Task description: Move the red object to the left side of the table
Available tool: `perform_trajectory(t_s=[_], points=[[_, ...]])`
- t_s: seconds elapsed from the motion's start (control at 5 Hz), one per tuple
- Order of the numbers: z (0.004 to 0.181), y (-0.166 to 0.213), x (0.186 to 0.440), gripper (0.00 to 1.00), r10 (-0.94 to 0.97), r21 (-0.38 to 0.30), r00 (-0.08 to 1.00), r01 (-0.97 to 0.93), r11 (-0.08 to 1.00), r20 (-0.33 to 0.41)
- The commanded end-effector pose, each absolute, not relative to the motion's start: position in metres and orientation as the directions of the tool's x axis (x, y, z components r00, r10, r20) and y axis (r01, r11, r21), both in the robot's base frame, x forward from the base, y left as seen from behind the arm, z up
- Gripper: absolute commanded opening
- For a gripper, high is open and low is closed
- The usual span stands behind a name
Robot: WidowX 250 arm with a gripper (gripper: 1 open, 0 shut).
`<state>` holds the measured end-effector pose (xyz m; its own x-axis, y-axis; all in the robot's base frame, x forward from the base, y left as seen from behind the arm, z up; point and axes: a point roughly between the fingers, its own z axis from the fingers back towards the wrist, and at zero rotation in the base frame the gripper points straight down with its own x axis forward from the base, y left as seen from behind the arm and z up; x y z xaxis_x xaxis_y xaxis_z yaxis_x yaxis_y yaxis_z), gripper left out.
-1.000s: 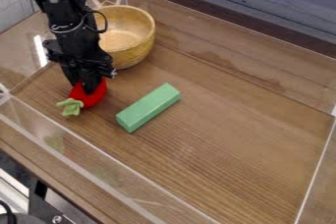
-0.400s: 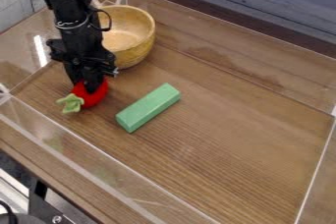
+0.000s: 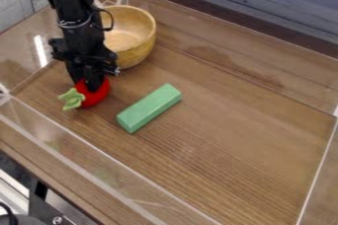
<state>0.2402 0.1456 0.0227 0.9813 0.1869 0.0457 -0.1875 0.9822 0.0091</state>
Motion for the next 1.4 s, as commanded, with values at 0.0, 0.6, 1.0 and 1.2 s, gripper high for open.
perform_trajectory(t_s=[0.0, 0.6, 1.0, 1.2], points=[[0.01, 0.149, 0.243, 0.0, 0.194, 0.018, 0.98, -0.195, 0.981, 0.035], [0.007, 0.155, 0.251, 0.0, 0.2, 0.024, 0.98, -0.2, 0.979, 0.013], [0.006, 0.159, 0.254, 0.0, 0.207, 0.028, 0.978, -0.207, 0.978, -0.003], [0.006, 0.161, 0.255, 0.0, 0.211, 0.029, 0.977, -0.21, 0.977, -0.012]])
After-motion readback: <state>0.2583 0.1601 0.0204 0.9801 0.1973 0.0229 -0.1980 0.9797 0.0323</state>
